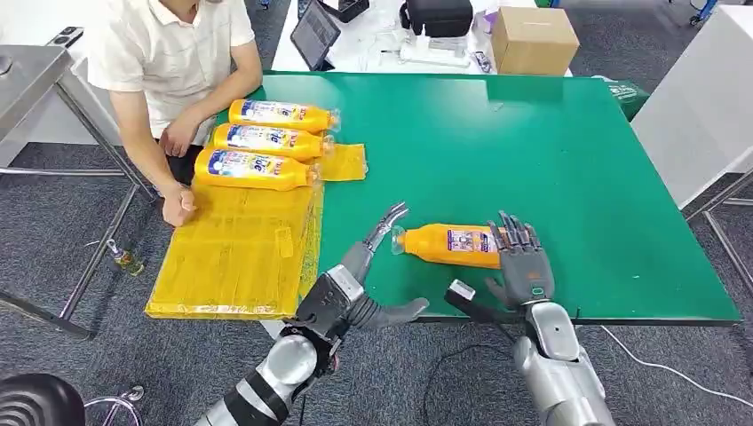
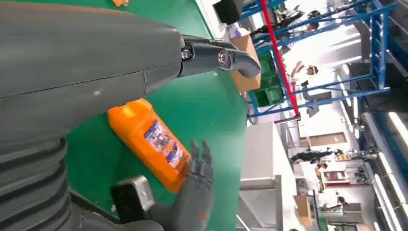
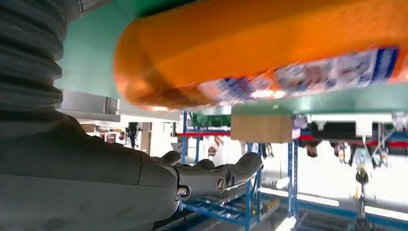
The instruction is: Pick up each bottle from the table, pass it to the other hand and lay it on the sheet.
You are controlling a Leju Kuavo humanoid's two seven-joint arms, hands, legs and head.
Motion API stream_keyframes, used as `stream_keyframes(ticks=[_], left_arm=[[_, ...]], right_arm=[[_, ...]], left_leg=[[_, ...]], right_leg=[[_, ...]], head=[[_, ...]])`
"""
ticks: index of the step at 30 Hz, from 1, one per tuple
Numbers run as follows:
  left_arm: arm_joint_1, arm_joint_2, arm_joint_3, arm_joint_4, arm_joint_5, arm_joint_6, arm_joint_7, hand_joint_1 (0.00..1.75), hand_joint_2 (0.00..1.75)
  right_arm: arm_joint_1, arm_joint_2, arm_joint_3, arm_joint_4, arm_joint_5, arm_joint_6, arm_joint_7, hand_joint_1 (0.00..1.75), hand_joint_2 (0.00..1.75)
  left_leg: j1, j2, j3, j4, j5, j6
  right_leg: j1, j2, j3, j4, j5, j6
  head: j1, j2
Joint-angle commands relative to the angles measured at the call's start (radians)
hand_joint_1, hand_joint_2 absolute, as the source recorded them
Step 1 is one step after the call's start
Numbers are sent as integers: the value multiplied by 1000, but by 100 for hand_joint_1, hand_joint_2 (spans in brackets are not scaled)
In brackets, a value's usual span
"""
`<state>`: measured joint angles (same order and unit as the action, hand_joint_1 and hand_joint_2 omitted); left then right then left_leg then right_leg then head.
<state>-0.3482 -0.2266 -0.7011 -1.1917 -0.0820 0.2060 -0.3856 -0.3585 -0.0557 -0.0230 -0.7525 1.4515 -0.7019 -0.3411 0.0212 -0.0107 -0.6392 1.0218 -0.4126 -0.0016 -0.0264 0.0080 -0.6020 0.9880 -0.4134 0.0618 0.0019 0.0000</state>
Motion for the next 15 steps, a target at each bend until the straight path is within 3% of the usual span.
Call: stream_keyframes(ticks=[1, 6, 15], left_arm=[[-68, 2, -44, 74, 21, -16, 1, 0, 175], [-74, 3, -51, 77, 39, -22, 6, 0, 175], [-73, 12, -57, 70, 61, -31, 20, 0, 175]], right_arm=[[-157, -13, 119, 312, -6, 4, 53, 0, 175], [-187, -15, 135, 386, -17, 4, 67, 0, 175], [-236, -22, 161, 436, -21, 56, 100, 0, 175]], left_leg=[[0, 2, 3, -1, -1, 1], [0, 3, 10, -1, -4, 3], [0, 2, 6, -1, -1, 2]], right_leg=[[1, 1, 3, -1, 0, -2], [2, 1, 10, -2, -2, -5], [1, 0, 5, -1, -1, -3]], head=[[0, 0], [0, 0], [0, 0]])
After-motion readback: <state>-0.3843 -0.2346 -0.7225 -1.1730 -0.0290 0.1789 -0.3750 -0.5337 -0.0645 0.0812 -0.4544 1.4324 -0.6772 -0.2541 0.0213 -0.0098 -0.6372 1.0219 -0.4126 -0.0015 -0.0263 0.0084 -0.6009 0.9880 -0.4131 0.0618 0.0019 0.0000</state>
